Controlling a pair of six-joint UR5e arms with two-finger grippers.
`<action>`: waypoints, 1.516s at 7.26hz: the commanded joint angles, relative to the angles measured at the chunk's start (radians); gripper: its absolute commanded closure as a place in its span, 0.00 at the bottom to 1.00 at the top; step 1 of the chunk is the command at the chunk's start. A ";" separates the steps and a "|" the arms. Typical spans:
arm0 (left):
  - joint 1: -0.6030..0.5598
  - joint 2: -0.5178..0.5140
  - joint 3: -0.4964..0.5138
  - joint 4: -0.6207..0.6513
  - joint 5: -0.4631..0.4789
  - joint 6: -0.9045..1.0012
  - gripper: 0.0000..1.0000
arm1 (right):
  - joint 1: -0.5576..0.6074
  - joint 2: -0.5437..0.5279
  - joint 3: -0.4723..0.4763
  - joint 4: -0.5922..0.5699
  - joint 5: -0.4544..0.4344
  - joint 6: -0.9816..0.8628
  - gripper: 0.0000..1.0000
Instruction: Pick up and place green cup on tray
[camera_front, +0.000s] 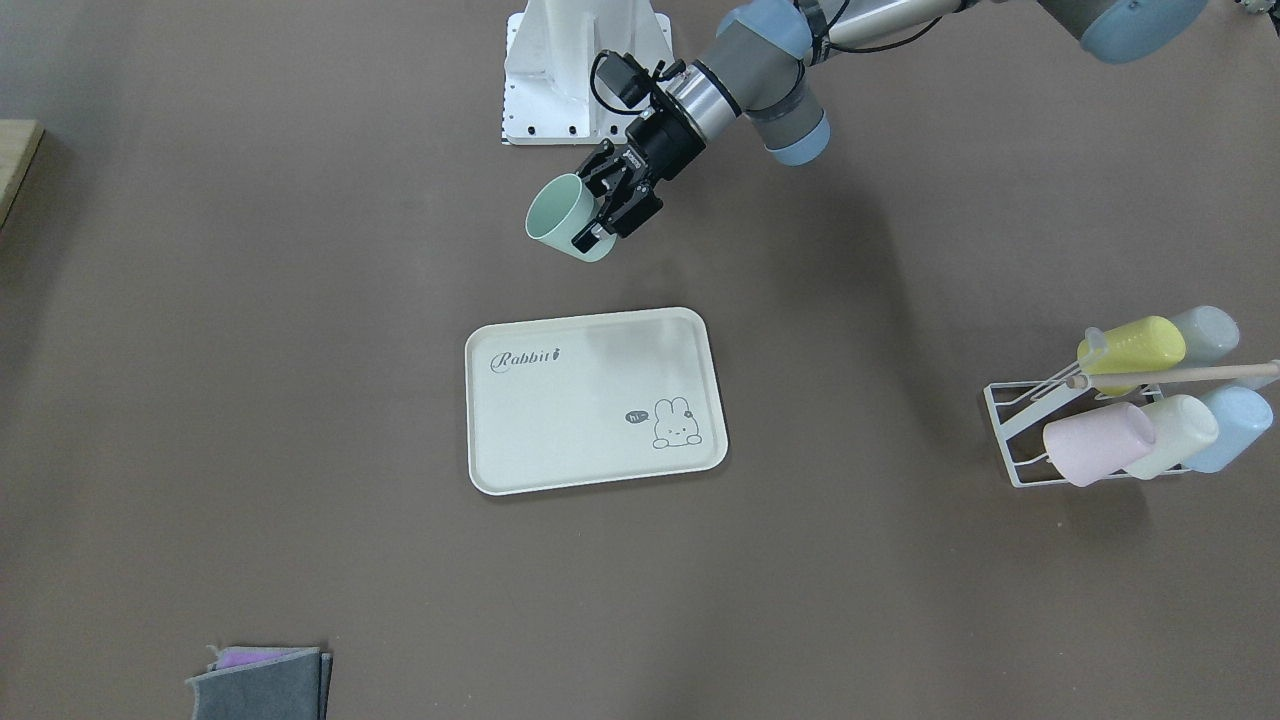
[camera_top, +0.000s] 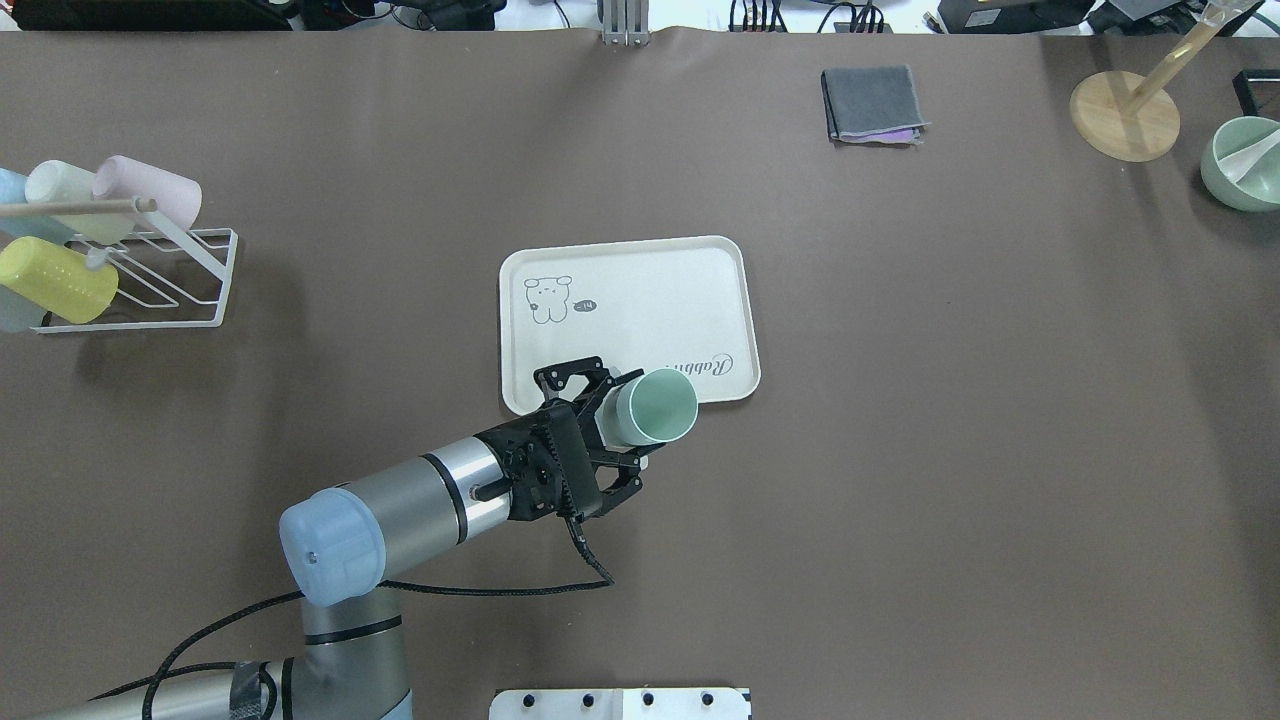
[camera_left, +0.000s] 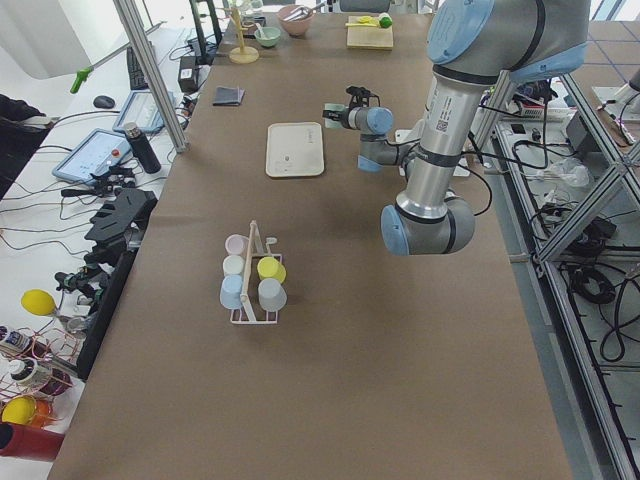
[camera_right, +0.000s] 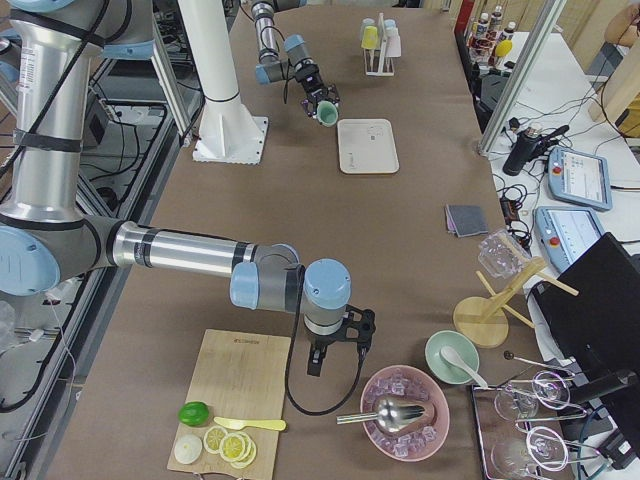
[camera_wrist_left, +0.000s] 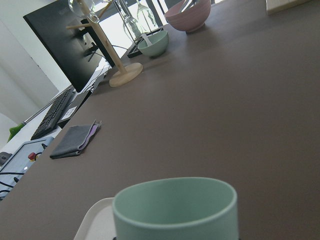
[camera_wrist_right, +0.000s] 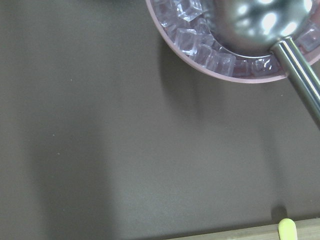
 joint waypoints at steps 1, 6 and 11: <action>0.002 -0.004 0.102 -0.169 -0.004 -0.041 0.91 | 0.000 0.001 0.000 0.000 0.000 0.000 0.00; -0.030 -0.049 0.195 -0.316 -0.003 -0.142 0.91 | 0.000 0.000 0.000 0.000 0.002 0.000 0.00; -0.174 -0.237 0.441 -0.313 -0.020 -0.177 0.91 | 0.000 -0.005 0.003 0.000 0.018 0.000 0.00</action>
